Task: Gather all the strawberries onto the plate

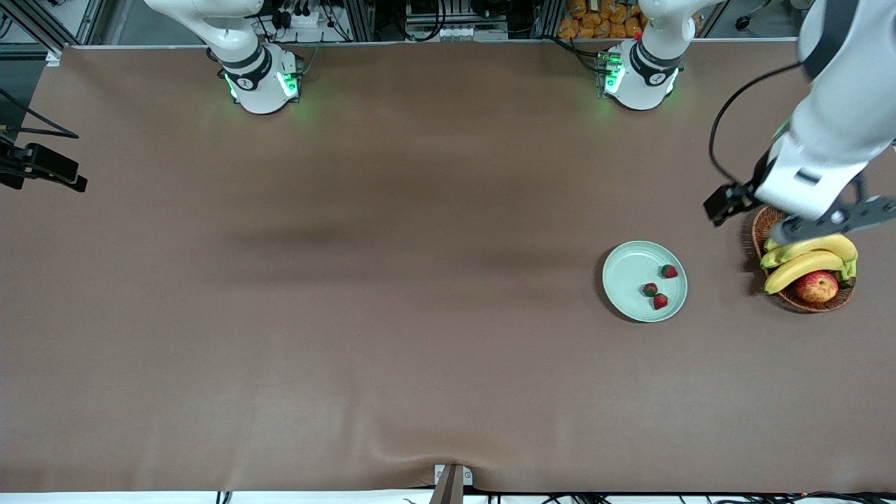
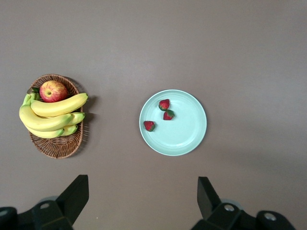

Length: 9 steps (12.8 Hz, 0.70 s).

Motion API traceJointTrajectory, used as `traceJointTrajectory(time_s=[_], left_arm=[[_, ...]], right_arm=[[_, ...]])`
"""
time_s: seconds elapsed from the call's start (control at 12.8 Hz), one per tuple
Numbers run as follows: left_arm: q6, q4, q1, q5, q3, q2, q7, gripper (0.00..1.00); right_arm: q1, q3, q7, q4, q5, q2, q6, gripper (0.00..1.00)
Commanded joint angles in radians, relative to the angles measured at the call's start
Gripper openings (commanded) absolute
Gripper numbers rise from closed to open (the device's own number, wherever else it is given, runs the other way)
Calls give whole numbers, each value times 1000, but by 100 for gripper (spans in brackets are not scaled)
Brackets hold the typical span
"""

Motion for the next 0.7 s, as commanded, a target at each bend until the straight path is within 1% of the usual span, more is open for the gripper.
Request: traceJointTrajectory(time_s=[0.0, 0.08, 0.16, 0.23, 0.39, 0.47, 0.55, 0.63], left_arm=[[-39, 7, 11, -62, 18, -72, 50, 100], [-42, 7, -9, -95, 68, -94, 76, 100], [-42, 1, -64, -150, 161, -122, 123, 100], [-47, -7, -128, -184, 269, -139, 177, 100], [-77, -10, -234, -227, 428, -142, 243, 100], [-96, -22, -277, -238, 481, -145, 251, 100], [-110, -34, -303, -238, 512, -155, 261, 100], [-128, -38, -314, -238, 523, -156, 274, 100]], right_arm=[[36, 3, 17, 20, -31, 7, -23, 100], [30, 1, 14, 17, -27, 7, -42, 100], [28, 1, 17, 17, -23, 7, -61, 100], [34, 1, 15, 17, -23, 7, -66, 100], [33, 1, 17, 20, -22, 7, -66, 100], [31, 1, 15, 21, -17, 7, -66, 100], [31, 1, 15, 21, -19, 7, -64, 100], [33, 1, 15, 21, -17, 6, -64, 100]])
